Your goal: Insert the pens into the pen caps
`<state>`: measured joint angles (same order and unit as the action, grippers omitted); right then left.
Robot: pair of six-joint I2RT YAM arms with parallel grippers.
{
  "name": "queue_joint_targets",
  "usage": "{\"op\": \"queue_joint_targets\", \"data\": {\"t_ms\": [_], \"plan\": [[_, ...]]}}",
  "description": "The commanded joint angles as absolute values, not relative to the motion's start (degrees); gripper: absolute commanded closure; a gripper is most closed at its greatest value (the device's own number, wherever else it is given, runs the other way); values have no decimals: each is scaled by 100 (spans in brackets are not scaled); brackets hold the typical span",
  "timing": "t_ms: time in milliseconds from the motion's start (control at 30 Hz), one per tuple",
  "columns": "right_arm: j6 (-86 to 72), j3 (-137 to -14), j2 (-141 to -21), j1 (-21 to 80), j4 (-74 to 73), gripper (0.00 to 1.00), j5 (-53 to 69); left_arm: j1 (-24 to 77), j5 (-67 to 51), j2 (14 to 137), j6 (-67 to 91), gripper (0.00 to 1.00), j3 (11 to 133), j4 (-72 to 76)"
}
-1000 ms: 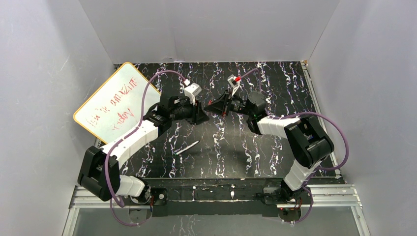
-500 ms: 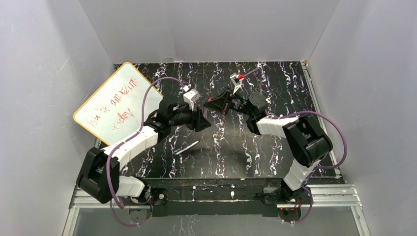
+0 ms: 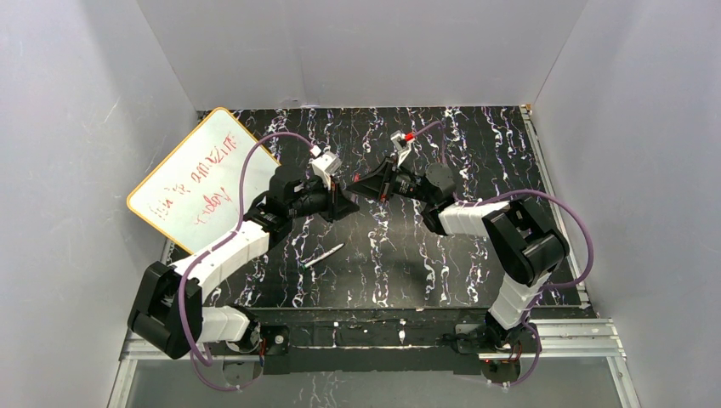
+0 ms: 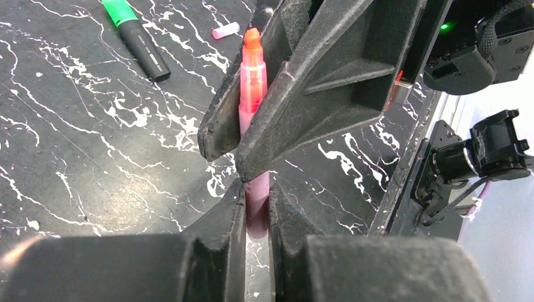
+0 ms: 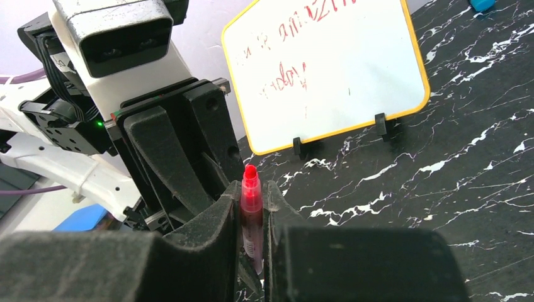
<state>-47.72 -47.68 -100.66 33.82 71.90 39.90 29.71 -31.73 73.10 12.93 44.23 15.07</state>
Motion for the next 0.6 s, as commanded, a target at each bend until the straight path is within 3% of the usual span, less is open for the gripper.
{"op": "queue_joint_targets", "data": {"t_ms": [0, 100, 333, 500, 567], "plan": [[-4685, -4849, -10099, 3417, 7488, 91, 3862, 3031, -3502, 7278, 1248, 100, 4447, 1587], [-4680, -4862, -10086, 3418, 7394, 88, 3825, 3032, -3478, 7274, 1248, 100, 4438, 1550], [-4217, -4868, -9875, 3323, 6379, 58, 3130, 3032, -3338, 7356, 1066, 100, 4636, 1103], [-3438, -4379, -9079, 2992, 5575, 48, 1749, 3032, -3201, 7304, 992, 100, 4674, 958], [-3097, -4229, -8564, 2806, 4783, 39, 979, 3032, -3099, 7304, 961, 100, 4705, 854]]}}
